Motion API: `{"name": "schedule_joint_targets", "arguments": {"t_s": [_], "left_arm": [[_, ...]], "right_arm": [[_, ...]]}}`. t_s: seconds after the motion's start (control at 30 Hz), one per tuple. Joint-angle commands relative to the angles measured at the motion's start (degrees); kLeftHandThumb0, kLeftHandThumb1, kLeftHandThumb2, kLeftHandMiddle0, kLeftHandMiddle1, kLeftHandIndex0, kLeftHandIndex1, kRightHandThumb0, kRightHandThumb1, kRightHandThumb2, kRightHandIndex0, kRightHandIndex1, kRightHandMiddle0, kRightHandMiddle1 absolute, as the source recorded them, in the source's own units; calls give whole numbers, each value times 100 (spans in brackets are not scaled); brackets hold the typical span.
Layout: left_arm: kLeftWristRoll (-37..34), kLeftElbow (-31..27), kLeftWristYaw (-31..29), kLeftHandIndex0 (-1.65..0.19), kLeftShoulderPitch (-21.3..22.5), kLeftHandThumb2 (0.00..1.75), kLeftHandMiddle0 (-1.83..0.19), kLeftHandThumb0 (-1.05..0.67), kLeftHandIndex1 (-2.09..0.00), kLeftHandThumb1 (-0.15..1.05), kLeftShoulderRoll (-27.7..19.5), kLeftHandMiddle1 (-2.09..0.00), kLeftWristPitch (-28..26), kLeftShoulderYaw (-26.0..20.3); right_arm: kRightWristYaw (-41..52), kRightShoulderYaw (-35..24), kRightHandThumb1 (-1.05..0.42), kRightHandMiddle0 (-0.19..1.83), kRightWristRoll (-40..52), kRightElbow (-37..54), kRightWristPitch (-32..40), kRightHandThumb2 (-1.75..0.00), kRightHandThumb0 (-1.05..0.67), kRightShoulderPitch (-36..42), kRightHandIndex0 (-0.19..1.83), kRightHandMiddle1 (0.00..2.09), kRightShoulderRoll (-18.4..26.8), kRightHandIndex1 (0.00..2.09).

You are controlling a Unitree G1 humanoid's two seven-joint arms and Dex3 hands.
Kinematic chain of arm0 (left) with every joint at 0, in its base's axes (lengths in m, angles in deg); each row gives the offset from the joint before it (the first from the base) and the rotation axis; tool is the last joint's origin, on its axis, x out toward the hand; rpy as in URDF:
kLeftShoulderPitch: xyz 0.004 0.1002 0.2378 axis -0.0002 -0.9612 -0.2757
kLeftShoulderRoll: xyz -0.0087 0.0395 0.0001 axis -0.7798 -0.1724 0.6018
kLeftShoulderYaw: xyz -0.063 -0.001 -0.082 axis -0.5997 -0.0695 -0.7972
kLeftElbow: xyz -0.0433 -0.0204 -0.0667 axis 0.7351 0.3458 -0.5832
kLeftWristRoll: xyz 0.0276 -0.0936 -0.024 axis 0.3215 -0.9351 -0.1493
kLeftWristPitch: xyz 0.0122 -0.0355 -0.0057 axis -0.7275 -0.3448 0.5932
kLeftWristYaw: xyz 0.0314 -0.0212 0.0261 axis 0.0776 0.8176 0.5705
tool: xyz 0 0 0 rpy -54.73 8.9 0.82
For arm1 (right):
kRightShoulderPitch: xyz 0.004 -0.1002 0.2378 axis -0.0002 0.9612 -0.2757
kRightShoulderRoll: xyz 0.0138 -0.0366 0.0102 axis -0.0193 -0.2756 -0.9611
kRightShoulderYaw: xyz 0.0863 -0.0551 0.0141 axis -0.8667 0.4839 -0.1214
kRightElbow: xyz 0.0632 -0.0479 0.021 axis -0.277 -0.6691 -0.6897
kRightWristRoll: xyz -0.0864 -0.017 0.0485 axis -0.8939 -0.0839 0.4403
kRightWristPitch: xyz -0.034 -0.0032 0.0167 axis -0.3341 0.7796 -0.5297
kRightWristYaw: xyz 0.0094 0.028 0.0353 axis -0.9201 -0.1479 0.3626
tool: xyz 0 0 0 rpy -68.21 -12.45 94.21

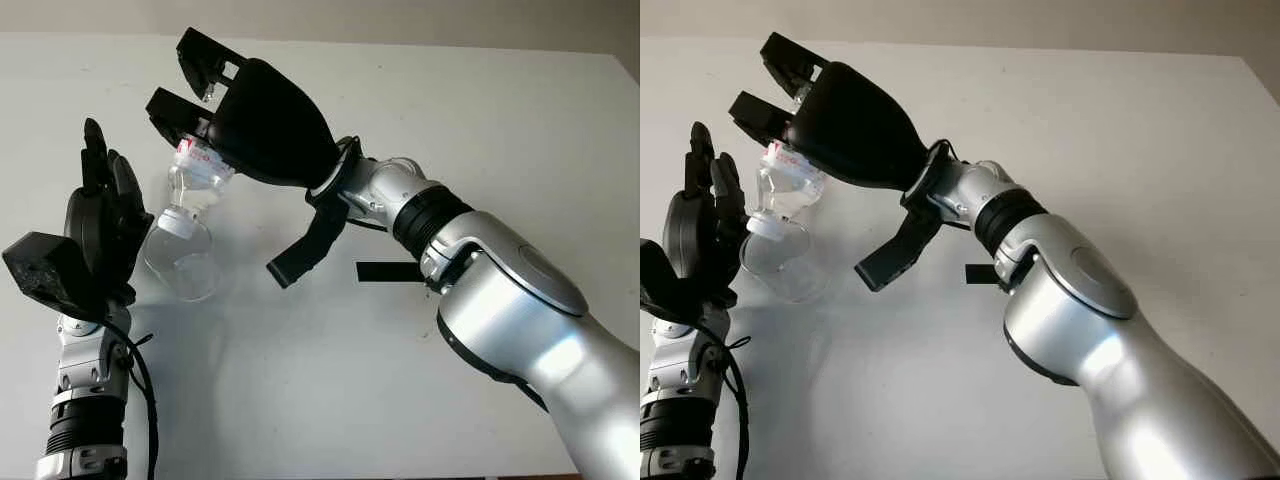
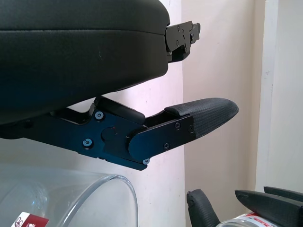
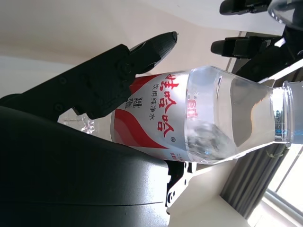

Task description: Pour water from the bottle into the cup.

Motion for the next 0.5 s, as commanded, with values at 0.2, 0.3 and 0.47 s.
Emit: {"name": "schedule_joint_targets", "arguments": {"t_s": [0.2, 0.3, 0.47], "left_arm": [[43, -32, 31, 19, 32, 73, 19, -72, 0, 105, 7, -1, 29, 6], [49, -32, 36, 19, 26, 73, 19, -72, 0, 105, 2, -1, 29, 12], [77, -32, 66, 19, 24, 74, 19, -72, 0, 105, 6, -2, 51, 25]], "right_arm": [[-333, 255, -105, 77, -229, 4, 313, -13, -44, -252, 119, 209, -12, 209], [-539, 404, -105, 71, -403, 5, 525, -10, -45, -281, 119, 209, -8, 209], [-546, 443, -105, 63, -407, 9, 516, -13, -45, -289, 112, 209, -11, 209]]}}
